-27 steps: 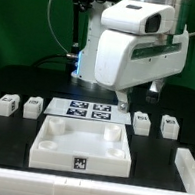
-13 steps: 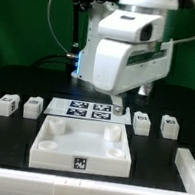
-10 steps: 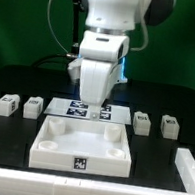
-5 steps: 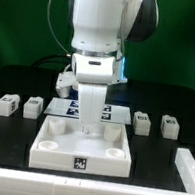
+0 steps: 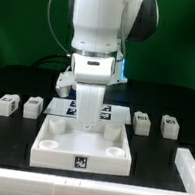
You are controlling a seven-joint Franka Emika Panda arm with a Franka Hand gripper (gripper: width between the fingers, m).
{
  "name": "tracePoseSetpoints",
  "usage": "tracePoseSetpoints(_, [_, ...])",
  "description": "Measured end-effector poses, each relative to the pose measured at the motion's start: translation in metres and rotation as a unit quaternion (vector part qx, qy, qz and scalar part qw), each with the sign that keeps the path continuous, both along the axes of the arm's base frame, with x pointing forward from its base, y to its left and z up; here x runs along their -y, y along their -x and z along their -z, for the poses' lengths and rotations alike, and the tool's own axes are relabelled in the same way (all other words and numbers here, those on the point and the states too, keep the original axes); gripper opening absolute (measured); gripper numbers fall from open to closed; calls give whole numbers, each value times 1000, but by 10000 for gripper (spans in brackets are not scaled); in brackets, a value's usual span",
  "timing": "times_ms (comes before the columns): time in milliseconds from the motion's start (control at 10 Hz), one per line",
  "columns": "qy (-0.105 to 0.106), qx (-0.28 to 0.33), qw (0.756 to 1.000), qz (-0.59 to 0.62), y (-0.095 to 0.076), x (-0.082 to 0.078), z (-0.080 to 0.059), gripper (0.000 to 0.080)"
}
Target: Assemble one leg
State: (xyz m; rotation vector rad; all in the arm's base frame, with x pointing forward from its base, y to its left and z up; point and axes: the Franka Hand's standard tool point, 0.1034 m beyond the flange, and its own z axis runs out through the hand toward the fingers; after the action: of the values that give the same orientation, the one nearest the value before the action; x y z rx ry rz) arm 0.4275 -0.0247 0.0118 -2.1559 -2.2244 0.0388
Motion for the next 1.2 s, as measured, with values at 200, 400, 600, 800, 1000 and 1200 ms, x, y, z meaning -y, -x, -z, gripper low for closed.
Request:
tracePoseSetpoints(200, [0,1,1000,0,-1,0,0,58])
tracePoseSetpoints(400, [0,2,1000,0,-1,0,0,58])
tracePoseSetpoints(600, [0,2,1000,-1,-2,-1,0,58])
tracePoseSetpoints(800, [-7,16,1000,-7,-24,-18,0,58])
tracePoseSetpoints(1000, [-18,26,999,-3,-58,-55,-2,59])
tracePoseSetpoints(1200, [-24,32,999,6,-73,-81,0,59])
